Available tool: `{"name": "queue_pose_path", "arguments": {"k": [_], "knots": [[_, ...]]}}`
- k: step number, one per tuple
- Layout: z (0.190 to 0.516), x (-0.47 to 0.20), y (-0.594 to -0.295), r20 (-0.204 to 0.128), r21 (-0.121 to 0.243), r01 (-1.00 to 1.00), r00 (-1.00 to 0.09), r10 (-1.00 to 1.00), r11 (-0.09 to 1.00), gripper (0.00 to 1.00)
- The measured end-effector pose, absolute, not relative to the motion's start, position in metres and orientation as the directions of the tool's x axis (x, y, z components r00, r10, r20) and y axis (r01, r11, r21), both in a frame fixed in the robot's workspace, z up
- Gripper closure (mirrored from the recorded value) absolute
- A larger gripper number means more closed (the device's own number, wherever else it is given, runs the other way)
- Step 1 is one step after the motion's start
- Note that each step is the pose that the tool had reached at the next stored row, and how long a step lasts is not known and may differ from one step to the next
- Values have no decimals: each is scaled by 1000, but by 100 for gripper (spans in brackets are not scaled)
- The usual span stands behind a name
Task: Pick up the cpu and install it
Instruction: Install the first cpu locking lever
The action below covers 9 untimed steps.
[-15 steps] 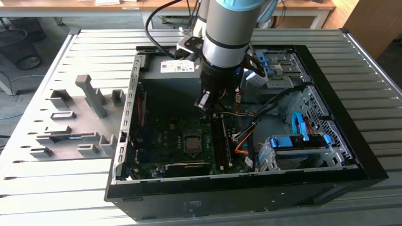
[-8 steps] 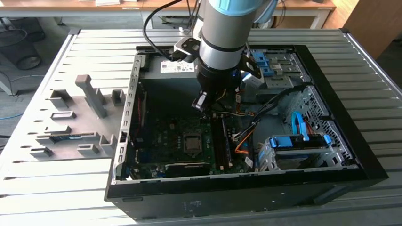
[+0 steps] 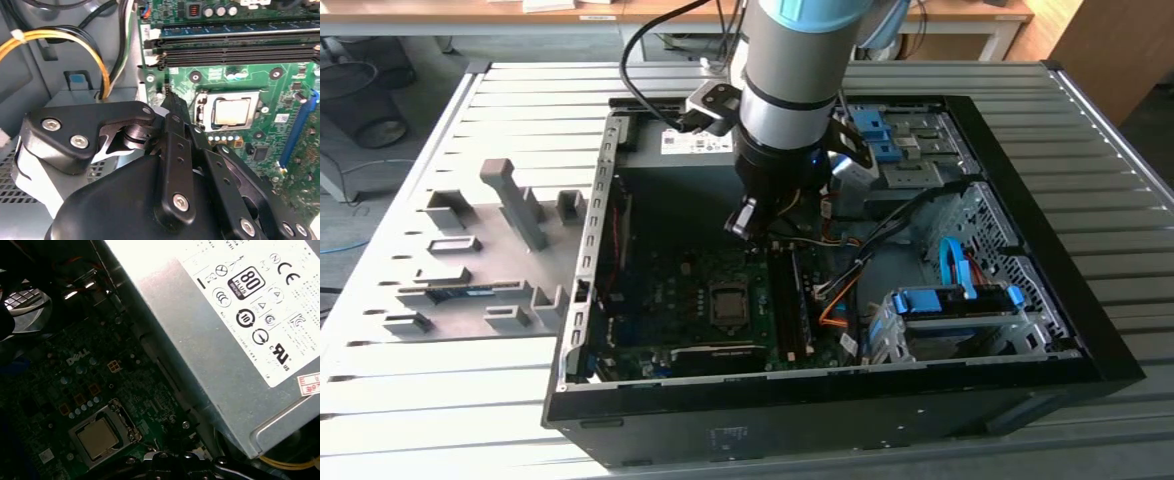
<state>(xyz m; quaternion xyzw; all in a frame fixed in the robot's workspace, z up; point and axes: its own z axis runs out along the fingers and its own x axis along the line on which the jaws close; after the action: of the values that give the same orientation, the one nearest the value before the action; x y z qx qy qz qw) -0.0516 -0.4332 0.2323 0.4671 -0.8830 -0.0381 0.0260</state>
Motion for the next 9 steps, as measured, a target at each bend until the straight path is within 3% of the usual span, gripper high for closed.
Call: {"name": "queue_pose_path", "arguments": {"k": [9], "knots": [[232, -54, -442, 30, 78, -828, -555, -831, 555, 90]]}}
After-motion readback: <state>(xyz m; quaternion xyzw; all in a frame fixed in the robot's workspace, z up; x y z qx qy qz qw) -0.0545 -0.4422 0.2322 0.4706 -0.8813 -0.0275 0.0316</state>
